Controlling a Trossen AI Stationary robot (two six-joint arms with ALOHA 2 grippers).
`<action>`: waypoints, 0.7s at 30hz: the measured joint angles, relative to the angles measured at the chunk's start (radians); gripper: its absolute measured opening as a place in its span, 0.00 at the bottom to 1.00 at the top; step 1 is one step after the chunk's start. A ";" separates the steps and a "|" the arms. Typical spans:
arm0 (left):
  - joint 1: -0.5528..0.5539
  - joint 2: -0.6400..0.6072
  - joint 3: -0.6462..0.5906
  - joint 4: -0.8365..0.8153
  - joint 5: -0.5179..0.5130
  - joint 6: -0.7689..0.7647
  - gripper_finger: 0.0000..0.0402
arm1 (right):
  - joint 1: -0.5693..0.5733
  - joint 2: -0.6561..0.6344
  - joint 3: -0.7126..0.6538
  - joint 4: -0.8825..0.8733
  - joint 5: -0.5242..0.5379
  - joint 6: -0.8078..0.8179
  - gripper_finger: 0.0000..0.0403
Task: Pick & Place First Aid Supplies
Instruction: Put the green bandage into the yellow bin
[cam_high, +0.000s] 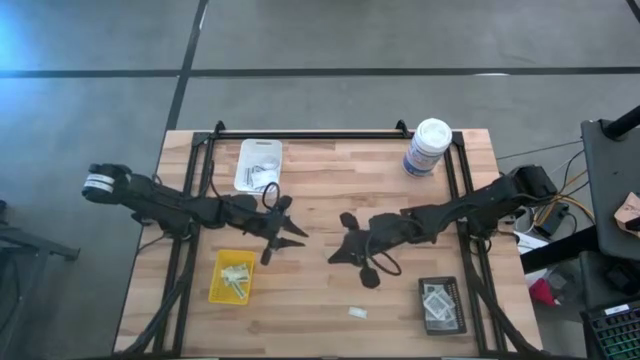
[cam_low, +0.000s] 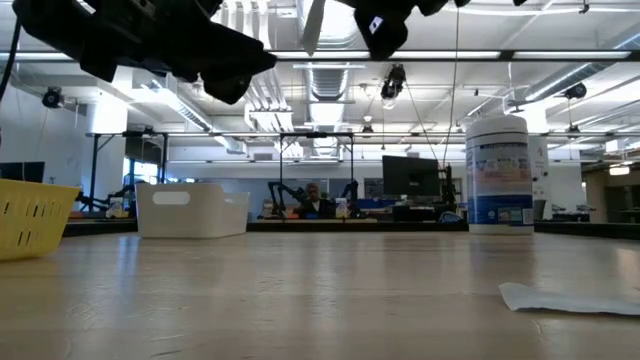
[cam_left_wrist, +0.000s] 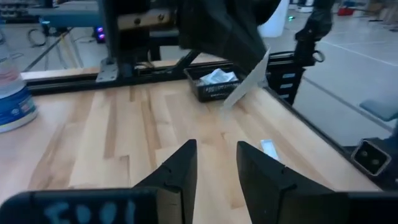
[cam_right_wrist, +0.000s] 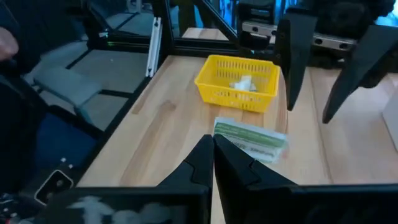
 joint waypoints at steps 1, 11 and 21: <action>0.000 0.003 0.000 0.007 0.014 0.002 0.27 | 0.000 0.012 0.000 0.019 -0.005 -0.003 0.02; -0.014 0.125 0.028 0.135 0.066 0.033 0.27 | -0.005 0.104 -0.001 0.107 -0.044 0.002 0.02; -0.015 0.265 0.123 0.134 0.203 0.043 0.27 | -0.006 0.110 0.017 0.107 -0.045 0.054 0.02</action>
